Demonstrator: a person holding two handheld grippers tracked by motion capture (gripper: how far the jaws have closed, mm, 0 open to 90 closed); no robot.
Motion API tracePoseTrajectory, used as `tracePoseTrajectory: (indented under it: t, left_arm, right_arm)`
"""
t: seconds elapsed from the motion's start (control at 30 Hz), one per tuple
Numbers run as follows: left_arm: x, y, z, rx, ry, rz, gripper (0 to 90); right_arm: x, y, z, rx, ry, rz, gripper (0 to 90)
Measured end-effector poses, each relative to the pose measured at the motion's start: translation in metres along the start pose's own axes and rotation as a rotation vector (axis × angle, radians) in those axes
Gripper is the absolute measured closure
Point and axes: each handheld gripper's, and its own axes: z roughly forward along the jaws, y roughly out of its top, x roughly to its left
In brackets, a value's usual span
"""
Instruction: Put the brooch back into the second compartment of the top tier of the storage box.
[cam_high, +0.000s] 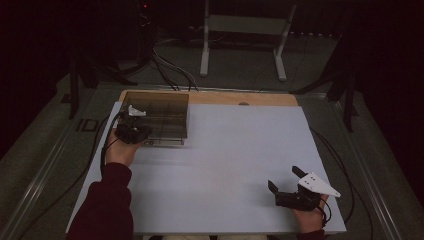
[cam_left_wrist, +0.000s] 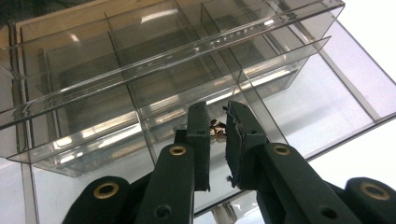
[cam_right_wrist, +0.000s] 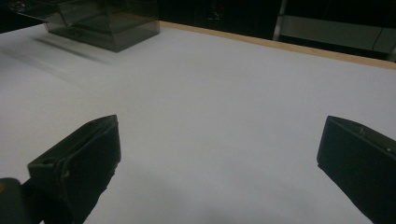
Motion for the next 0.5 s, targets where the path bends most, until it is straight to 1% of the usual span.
tracePoseTrajectory:
  t: [0.17,0.5]
  left_arm:
    - [0.0006,0.0002,0.0033,0.014,0.003,-0.008,81.3]
    - [0.0021,0.0001,0.0105,0.047,0.018,-0.01,81.1]
  right_arm:
    - [0.0007,0.0001,0.0,0.001,0.001,-0.002,0.0]
    - [0.0006,0.0,0.0,0.002,0.002,-0.001,0.0]
